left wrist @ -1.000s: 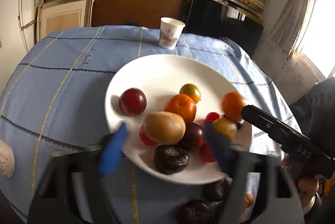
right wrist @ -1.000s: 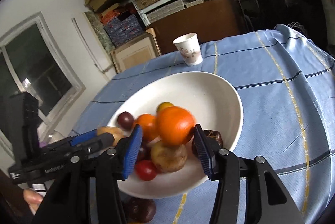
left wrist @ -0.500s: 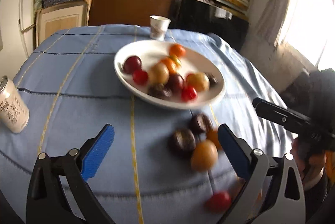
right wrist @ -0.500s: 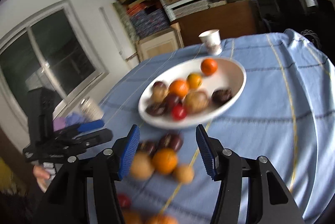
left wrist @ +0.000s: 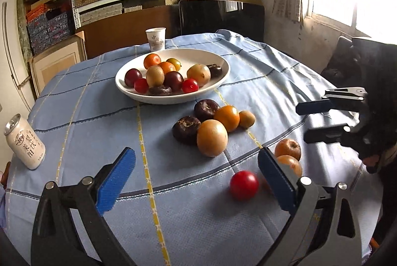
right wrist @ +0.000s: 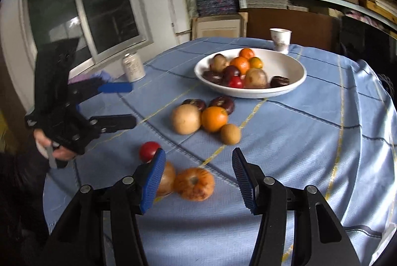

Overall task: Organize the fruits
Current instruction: 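Withdraw both open tools from the plate toward the remaining fruit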

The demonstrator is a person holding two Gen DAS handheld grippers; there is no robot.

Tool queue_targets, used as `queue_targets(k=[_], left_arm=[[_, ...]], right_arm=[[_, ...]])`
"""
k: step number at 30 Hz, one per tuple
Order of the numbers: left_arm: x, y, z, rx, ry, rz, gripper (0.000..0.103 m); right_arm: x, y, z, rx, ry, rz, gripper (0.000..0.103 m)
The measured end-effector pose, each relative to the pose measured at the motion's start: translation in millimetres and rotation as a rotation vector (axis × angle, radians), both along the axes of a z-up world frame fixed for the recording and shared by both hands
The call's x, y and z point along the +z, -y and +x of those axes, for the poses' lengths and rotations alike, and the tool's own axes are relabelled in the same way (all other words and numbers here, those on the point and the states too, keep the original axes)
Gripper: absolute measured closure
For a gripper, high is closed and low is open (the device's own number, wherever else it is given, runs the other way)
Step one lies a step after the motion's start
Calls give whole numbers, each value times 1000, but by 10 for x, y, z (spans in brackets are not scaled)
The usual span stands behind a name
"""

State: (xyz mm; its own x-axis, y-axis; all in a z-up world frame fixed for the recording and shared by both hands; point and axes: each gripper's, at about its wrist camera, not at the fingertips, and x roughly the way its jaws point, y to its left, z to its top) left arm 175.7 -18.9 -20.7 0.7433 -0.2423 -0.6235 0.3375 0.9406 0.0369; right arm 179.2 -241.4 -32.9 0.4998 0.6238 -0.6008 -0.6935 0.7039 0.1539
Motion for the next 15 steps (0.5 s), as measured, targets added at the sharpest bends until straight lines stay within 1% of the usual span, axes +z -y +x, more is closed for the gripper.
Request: queue_targets(k=[4, 8, 15], left_arm=[[4, -58, 28, 19, -10, -19, 6], [0, -113, 50, 37, -23, -32, 6], [0, -135, 62, 46, -27, -33, 6]], right_arm=[[-38, -12, -11, 5, -7, -32, 47], [-137, -17, 13, -7, -40, -87, 47], [-213, -83, -21, 19, -54, -122, 47]])
